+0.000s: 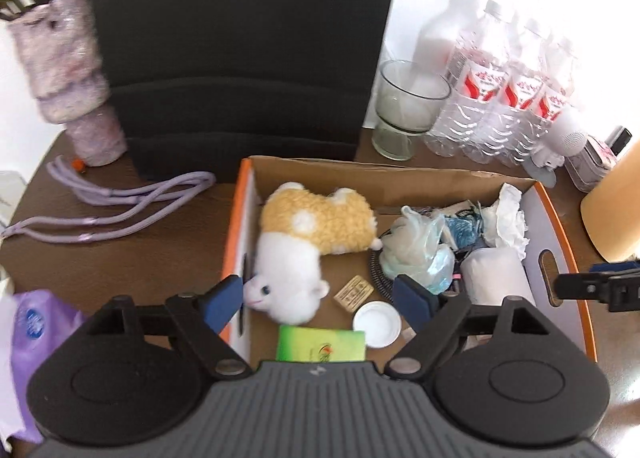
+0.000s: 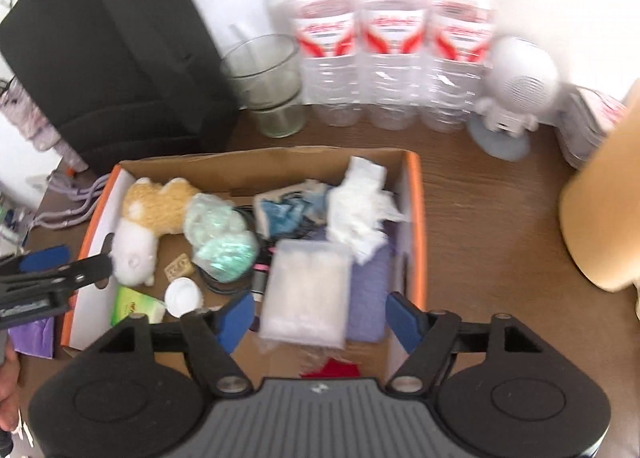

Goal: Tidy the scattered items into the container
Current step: 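Move both tools back from the box toward the remaining items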

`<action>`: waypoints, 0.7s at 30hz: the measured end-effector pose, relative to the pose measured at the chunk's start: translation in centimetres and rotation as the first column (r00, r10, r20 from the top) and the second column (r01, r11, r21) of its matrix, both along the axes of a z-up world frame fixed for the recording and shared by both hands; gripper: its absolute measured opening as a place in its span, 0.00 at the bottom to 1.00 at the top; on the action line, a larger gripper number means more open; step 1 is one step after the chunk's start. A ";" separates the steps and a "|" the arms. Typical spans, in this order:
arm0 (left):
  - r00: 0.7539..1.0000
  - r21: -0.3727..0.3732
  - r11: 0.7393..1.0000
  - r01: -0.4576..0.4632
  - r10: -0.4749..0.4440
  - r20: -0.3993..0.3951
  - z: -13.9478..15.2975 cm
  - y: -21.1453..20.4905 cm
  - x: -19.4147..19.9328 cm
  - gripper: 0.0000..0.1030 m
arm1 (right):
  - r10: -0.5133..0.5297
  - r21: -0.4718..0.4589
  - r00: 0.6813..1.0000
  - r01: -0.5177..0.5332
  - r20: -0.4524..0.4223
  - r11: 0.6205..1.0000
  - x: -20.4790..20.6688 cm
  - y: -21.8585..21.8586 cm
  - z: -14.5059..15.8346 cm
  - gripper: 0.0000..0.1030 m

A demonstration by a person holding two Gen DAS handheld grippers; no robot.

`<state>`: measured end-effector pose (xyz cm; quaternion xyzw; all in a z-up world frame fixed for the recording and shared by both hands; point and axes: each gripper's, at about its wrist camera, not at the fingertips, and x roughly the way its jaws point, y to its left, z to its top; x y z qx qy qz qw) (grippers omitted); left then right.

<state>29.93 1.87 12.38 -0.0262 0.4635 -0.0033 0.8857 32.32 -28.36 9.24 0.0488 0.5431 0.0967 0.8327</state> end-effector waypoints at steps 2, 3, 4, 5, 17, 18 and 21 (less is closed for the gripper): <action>0.995 0.037 0.999 -0.034 0.030 0.100 1.0 -0.3 -1.9 0.86 | -0.008 0.009 0.999 0.008 0.044 1.000 -1.2 -0.3 0.4 0.71; 0.983 0.035 0.999 -0.039 0.032 0.180 1.4 -0.4 -3.2 0.94 | -0.012 0.028 0.996 0.010 0.091 1.000 -2.2 -0.2 0.6 0.71; 0.960 0.017 0.999 -0.034 0.028 0.279 1.7 -0.5 -5.0 0.98 | -0.016 0.054 0.989 0.009 0.147 0.998 -3.3 0.1 0.7 0.77; 0.922 -0.012 1.000 -0.020 0.023 0.386 1.8 -0.4 -7.1 1.00 | -0.017 0.081 0.979 0.000 0.202 0.997 -4.5 0.4 0.8 0.81; 0.761 0.018 1.000 0.001 -0.012 0.649 0.3 -1.4 -15.4 1.00 | 0.014 0.029 0.733 -0.046 0.680 0.999 -14.5 3.7 -0.7 0.88; 0.762 0.023 1.000 -0.003 -0.013 0.647 0.3 -1.4 -15.5 1.00 | 0.007 0.040 0.727 -0.047 0.686 0.998 -14.7 3.7 -0.5 0.88; 0.771 0.024 1.000 -0.008 -0.009 0.637 0.4 -1.2 -16.3 1.00 | 0.012 0.001 0.686 -0.018 0.727 1.000 -15.9 4.1 0.1 0.88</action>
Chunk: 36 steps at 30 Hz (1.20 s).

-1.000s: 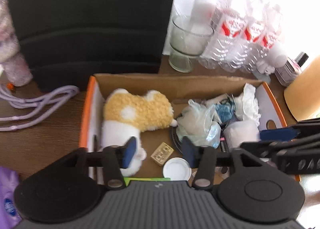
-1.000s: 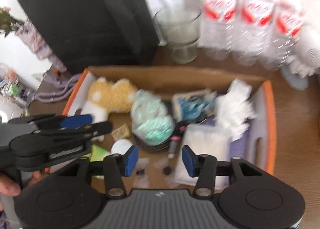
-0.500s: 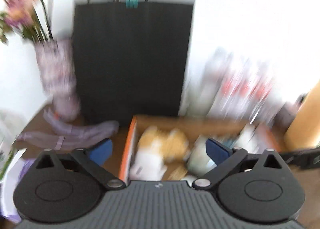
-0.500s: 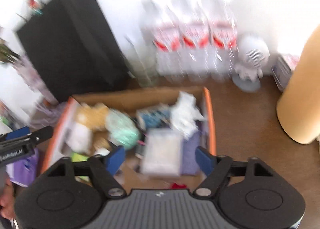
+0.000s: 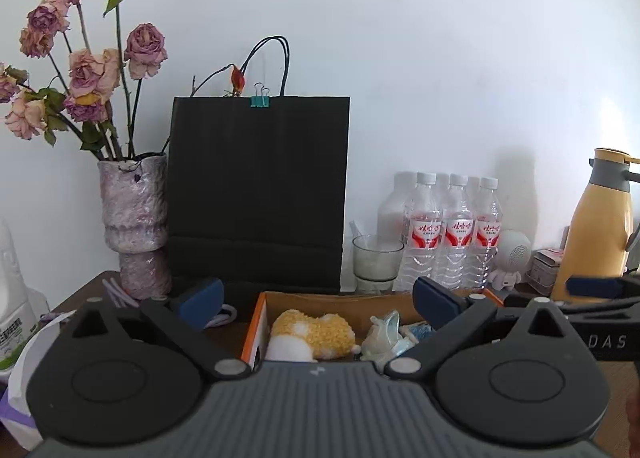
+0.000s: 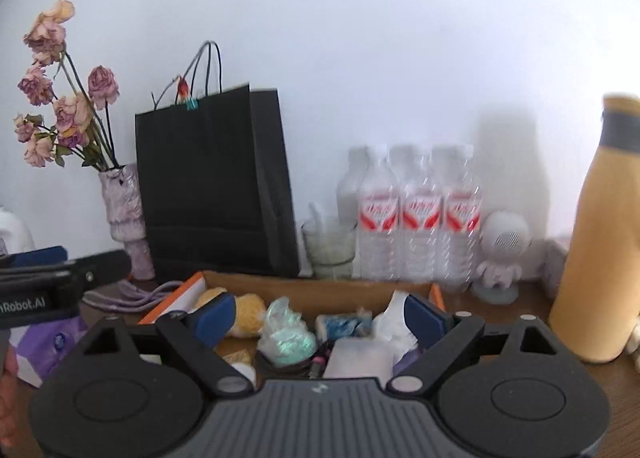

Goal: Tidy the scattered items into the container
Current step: 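Move both tools back from the box toward the remaining items, then grasp the white cap with the left tool while the right tool grasps a clear candy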

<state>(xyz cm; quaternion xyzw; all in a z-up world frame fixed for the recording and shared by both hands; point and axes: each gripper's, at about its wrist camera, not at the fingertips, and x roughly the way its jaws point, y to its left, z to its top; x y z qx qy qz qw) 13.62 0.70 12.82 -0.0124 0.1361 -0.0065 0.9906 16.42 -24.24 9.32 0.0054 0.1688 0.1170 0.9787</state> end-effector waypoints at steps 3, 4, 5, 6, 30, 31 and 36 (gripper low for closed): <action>1.000 0.034 0.999 -0.002 0.003 -0.023 0.1 -0.5 -2.7 1.00 | -0.015 -0.027 0.999 0.016 0.035 1.000 -2.3 0.3 0.5 0.89; 1.000 0.037 0.999 0.012 -0.011 -0.008 0.0 -0.6 -4.3 1.00 | -0.016 -0.024 0.999 0.017 0.041 1.000 -3.4 0.3 0.6 0.90; 1.000 0.032 0.999 0.021 -0.021 0.004 -0.2 -0.7 -6.0 1.00 | -0.023 -0.018 0.999 0.023 0.044 1.000 -4.7 0.2 0.6 0.91; 1.000 0.021 0.999 0.027 -0.027 0.006 -0.6 -0.7 -7.8 1.00 | -0.029 -0.007 0.999 0.029 0.045 1.000 -6.1 -0.1 0.5 0.95; 0.986 0.056 0.998 -0.033 0.042 -0.164 -8.8 1.2 -17.6 1.00 | 0.097 -0.091 0.980 -0.114 -0.174 0.989 -14.2 3.8 -7.9 0.74; 0.985 0.060 0.998 -0.028 0.038 -0.167 -8.8 1.4 -16.6 1.00 | 0.112 -0.089 0.974 -0.132 -0.197 0.987 -12.5 4.4 -8.4 0.73; 0.981 0.096 0.995 0.032 -0.013 -0.194 -9.3 1.7 -11.8 1.00 | 0.144 -0.100 0.949 -0.178 -0.280 0.979 -6.1 7.7 -10.2 0.61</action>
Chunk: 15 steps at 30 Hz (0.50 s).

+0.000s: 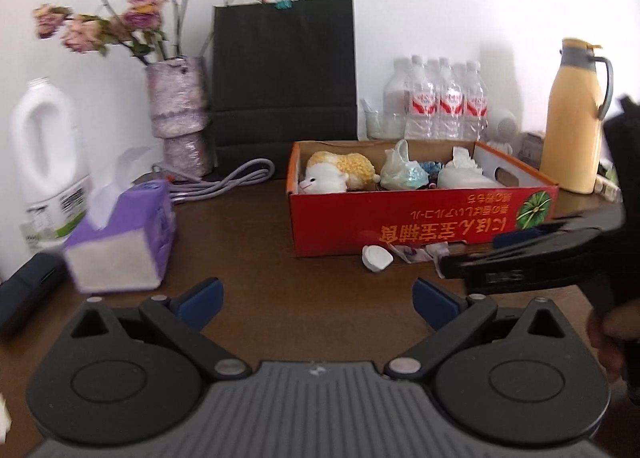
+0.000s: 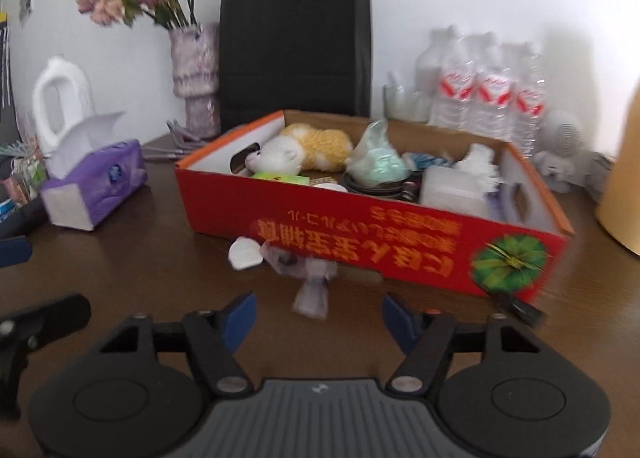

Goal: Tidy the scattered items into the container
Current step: 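Grasp the white cap with the left tool while the right tool grasps a clear candy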

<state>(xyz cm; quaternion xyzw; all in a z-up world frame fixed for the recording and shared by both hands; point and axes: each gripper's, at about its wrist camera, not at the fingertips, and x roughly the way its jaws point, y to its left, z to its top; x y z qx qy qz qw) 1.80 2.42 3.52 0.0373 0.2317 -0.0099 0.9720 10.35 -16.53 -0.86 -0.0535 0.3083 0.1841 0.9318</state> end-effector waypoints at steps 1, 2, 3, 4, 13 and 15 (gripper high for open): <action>1.000 0.013 1.000 0.016 -0.016 -0.009 -0.2 -0.1 0.9 0.99 | 0.005 -0.011 1.000 -0.005 -0.004 1.000 0.8 0.5 -0.2 0.54; 0.999 0.029 0.999 0.032 -0.032 -0.020 -0.3 -0.3 1.8 0.95 | 0.007 -0.020 1.000 -0.007 -0.010 1.000 1.5 1.0 -0.4 0.50; 0.998 0.044 0.997 0.058 -0.057 -0.027 -0.5 -0.6 2.7 0.92 | 0.006 -0.027 1.000 -0.007 -0.023 1.000 2.0 1.3 -0.7 0.39; 0.996 0.055 0.995 0.088 -0.087 -0.035 -0.6 -0.9 3.4 0.90 | 0.002 -0.030 0.999 -0.004 -0.035 1.000 2.5 1.4 -0.9 0.29; 0.966 0.043 0.975 0.219 -0.210 -0.147 -2.8 -2.2 9.4 0.53 | -0.069 0.028 0.997 0.070 -0.037 0.997 1.3 -2.4 -0.6 0.14; 0.964 0.050 0.974 0.219 -0.209 -0.163 -3.2 -2.5 10.3 0.52 | -0.084 0.058 0.996 0.086 -0.030 0.995 0.4 -3.5 -0.2 0.15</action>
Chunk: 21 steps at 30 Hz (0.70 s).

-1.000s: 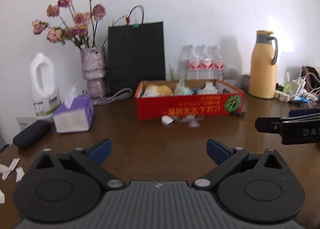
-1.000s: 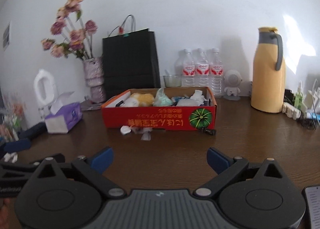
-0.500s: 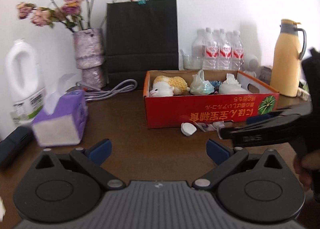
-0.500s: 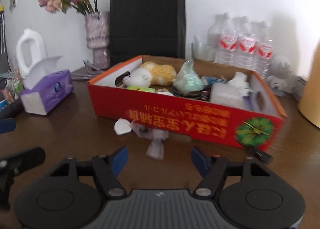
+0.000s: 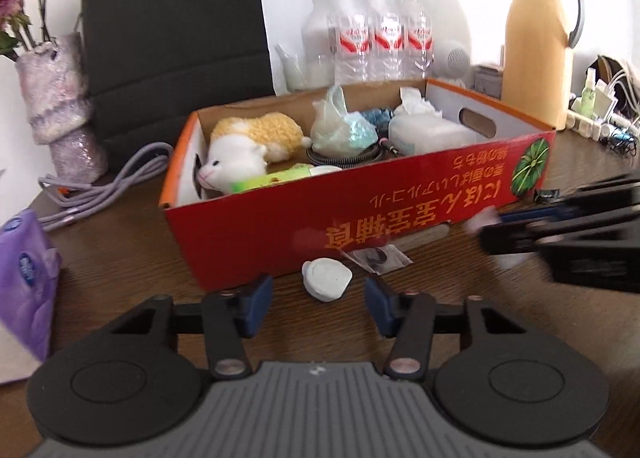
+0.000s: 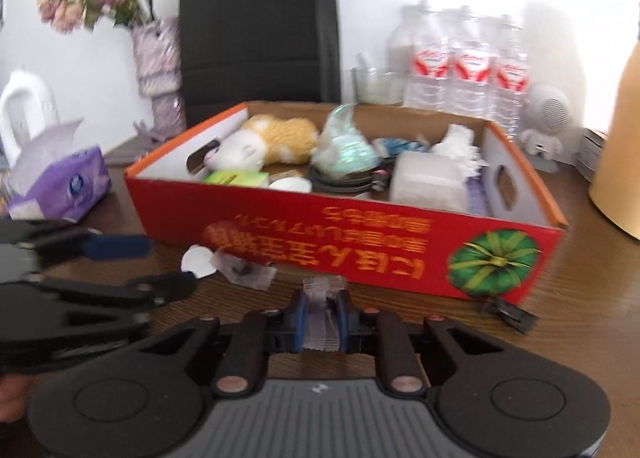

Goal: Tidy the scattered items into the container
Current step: 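Grasp the white cap with the left tool while the right tool grasps a clear candy, then carry the white cap and candy up over the cardboard box with both tools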

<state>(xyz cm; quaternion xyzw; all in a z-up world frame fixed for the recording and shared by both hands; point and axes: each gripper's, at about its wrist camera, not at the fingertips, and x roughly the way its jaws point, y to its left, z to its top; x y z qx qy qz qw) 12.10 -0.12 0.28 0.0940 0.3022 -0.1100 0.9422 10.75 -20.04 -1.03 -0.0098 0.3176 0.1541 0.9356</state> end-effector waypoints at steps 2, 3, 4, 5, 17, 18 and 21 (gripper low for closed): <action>1.000 0.015 1.000 -0.011 0.011 -0.011 -0.2 -0.2 0.6 0.52 | -0.009 0.024 1.000 0.009 0.010 1.000 -0.8 -1.0 0.2 0.15; 1.000 0.015 1.000 -0.012 0.012 -0.015 -0.3 -0.3 0.8 0.52 | -0.016 0.032 1.000 0.015 0.016 0.999 -1.1 -1.4 0.3 0.15; 1.000 0.011 1.000 -0.011 0.011 -0.016 -0.4 -0.3 0.9 0.52 | -0.024 0.038 1.000 0.024 0.018 0.999 -1.4 -1.7 0.3 0.15; 1.000 0.008 1.000 -0.010 0.010 -0.018 -0.4 -0.3 1.0 0.51 | -0.032 0.041 0.999 0.031 0.015 0.999 -1.6 -2.1 0.2 0.15; 0.996 -0.051 0.995 -0.090 0.090 -0.011 0.8 0.0 -1.8 0.28 | -0.043 0.064 0.999 0.041 0.031 0.997 -4.5 -2.5 0.7 0.15; 0.994 -0.064 0.992 -0.105 0.106 0.009 1.4 0.1 -2.8 0.28 | -0.042 0.063 0.998 0.039 0.042 0.997 -5.0 -2.4 0.9 0.15; 0.982 -0.082 0.984 -0.155 0.163 0.095 3.4 0.1 -6.2 0.28 | -0.042 0.063 0.996 0.037 0.084 0.997 -6.8 -2.1 1.8 0.15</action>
